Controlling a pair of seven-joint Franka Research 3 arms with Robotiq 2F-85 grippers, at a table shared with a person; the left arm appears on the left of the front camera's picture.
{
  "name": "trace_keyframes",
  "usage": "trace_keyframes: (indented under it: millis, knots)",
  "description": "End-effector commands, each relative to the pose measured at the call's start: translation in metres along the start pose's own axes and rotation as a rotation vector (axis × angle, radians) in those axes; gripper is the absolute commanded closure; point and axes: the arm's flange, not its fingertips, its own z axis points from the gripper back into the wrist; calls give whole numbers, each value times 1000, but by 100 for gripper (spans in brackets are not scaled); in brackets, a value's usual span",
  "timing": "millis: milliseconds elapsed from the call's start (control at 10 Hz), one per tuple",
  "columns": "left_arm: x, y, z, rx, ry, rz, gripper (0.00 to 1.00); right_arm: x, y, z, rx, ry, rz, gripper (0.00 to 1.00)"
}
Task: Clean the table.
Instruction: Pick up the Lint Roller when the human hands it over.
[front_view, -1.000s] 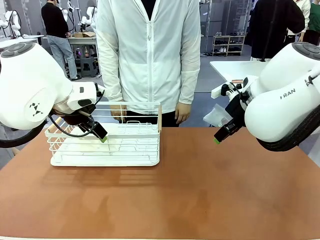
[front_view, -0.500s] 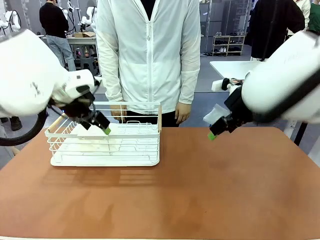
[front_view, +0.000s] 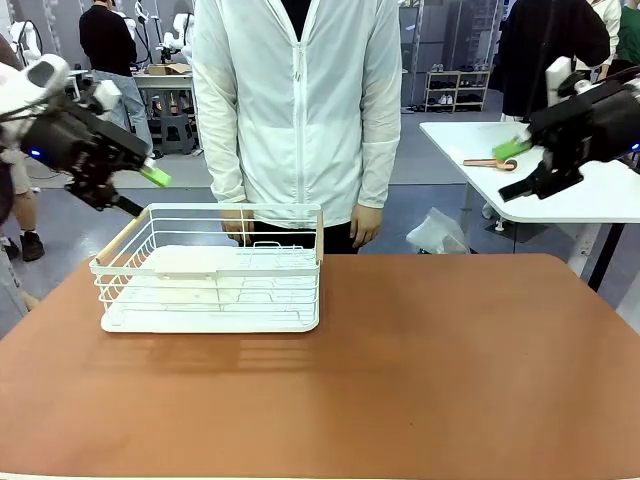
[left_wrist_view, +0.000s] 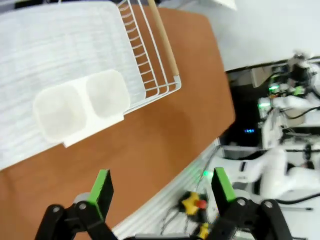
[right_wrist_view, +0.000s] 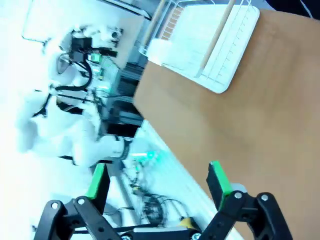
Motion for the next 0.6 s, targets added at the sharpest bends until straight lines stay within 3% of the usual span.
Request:
trace_keyframes:
  millis: [0, 300, 500]
  knots:
    - [6, 34, 48, -160, -49, 138, 0, 0, -19, 27, 60, -51, -206, 0]
    - [-21, 84, 141, -246, -168, 214, 0, -27, -49, 108, 111, -150, -385, 0]
    - [-37, 107, 177, -231, -235, 288, 0, -47, -60, 148, 158, -200, -403, 0]
